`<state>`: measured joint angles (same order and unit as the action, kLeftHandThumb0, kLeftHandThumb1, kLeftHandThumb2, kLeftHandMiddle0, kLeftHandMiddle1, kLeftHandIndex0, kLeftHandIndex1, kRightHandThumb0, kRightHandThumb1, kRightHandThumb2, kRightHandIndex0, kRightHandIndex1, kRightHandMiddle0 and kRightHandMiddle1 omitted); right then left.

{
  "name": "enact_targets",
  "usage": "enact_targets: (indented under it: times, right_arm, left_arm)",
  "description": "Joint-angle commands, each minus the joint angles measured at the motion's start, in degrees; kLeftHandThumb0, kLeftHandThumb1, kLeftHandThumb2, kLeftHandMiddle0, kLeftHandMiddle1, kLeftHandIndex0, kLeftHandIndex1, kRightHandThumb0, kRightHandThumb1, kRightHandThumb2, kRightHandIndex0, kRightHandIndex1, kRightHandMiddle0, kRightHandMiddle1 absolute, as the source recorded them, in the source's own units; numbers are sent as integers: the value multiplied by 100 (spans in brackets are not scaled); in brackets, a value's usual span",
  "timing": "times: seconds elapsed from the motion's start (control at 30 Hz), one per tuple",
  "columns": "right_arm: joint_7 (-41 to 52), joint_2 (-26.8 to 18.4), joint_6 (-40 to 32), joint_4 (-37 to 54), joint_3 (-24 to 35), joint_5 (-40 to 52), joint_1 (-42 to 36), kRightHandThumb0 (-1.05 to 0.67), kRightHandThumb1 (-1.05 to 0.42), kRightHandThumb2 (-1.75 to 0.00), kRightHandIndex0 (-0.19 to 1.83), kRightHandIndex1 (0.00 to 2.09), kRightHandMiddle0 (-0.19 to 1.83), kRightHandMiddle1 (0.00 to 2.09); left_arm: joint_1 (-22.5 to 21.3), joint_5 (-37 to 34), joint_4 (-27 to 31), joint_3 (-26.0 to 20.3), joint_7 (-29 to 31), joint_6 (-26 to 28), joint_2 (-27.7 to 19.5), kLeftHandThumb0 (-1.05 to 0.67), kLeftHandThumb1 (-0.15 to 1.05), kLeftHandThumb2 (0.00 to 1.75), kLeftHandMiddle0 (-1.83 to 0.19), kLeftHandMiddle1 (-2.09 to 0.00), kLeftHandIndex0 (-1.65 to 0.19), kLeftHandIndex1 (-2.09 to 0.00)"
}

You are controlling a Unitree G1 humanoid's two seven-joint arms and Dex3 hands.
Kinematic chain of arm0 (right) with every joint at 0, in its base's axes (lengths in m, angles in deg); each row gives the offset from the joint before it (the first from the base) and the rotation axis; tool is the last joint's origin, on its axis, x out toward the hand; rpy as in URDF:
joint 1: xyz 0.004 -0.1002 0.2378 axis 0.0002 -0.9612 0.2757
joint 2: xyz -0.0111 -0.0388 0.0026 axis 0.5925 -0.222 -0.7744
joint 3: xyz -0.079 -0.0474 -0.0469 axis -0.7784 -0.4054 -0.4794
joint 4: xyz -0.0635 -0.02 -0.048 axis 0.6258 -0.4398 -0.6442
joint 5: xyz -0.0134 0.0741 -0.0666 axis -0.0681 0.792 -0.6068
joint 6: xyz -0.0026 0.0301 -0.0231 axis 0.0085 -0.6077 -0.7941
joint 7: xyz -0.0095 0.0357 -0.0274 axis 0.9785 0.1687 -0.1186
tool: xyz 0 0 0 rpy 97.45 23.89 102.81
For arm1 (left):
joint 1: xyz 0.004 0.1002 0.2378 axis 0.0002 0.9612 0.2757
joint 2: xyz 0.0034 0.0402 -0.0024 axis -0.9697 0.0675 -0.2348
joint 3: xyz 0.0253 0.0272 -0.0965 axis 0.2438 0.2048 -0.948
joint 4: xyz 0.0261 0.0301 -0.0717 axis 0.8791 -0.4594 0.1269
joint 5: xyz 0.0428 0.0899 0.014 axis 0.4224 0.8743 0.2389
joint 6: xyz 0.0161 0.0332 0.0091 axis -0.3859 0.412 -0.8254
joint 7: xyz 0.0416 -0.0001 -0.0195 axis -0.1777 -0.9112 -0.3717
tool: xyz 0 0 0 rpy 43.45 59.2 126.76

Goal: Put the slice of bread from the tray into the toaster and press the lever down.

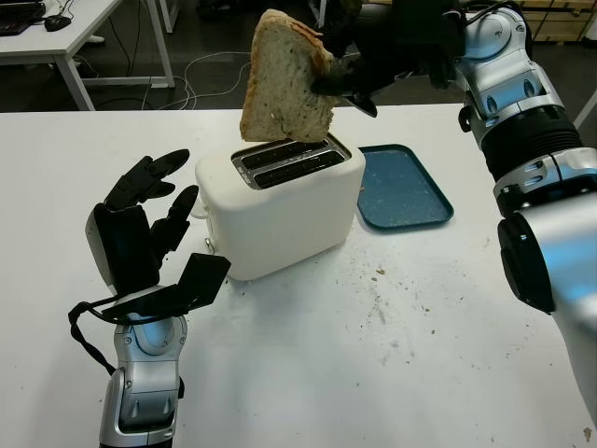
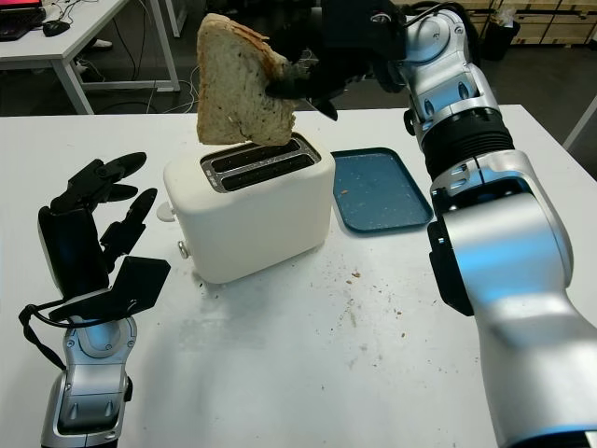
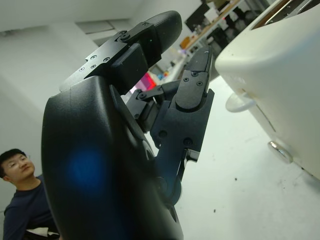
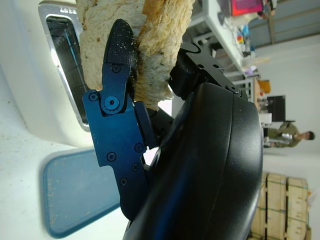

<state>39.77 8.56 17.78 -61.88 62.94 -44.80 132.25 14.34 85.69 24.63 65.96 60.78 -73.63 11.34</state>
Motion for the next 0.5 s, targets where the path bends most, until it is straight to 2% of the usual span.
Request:
enact_targets:
  times: [0.0, 0.33, 0.47]
  right_arm:
    - [30, -27, 155, -79, 37, -64, -103, -50, -92, -50, 115, 175, 94, 175]
    - [-386, 51, 668, -134, -131, -588, -462, -48, -92, -55, 115, 175, 95, 175]
    - [-453, 98, 661, -152, -187, -695, -536, -45, -92, -56, 116, 175, 97, 175]
  left_arm:
    - [-27, 19, 55, 14, 15, 16, 17, -15, 84, 0, -72, -97, -89, -29]
    - [-10, 52, 71, 26, 8, 34, 18, -15, 84, 0, -70, -98, -89, -29]
    - [-12, 24, 34, 11, -17, -42, -13, -15, 83, 0, -71, -99, -90, -29]
